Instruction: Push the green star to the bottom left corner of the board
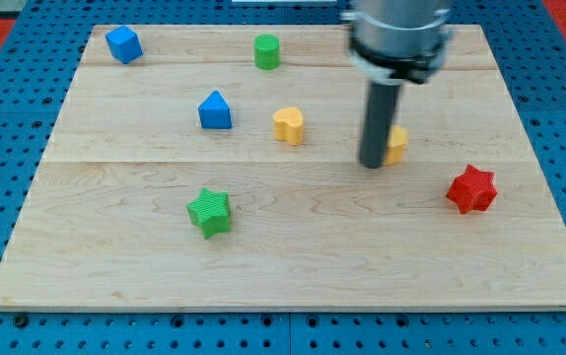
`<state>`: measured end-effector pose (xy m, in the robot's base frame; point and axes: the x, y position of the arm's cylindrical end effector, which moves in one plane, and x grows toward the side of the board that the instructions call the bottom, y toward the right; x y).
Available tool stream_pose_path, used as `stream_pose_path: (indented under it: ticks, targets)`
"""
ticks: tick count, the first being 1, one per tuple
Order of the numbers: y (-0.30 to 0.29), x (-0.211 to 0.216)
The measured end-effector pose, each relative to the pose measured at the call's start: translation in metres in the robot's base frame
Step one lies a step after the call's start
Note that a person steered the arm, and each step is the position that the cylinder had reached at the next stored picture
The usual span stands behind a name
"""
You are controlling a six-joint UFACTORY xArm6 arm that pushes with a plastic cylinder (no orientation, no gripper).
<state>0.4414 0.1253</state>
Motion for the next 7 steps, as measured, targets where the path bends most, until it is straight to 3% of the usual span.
stream_pose_path:
  ticks: [1,3,7]
  targets:
    - [0.056,-0.013]
    - [-0.033,-0.028]
    - [-0.039,-0.041]
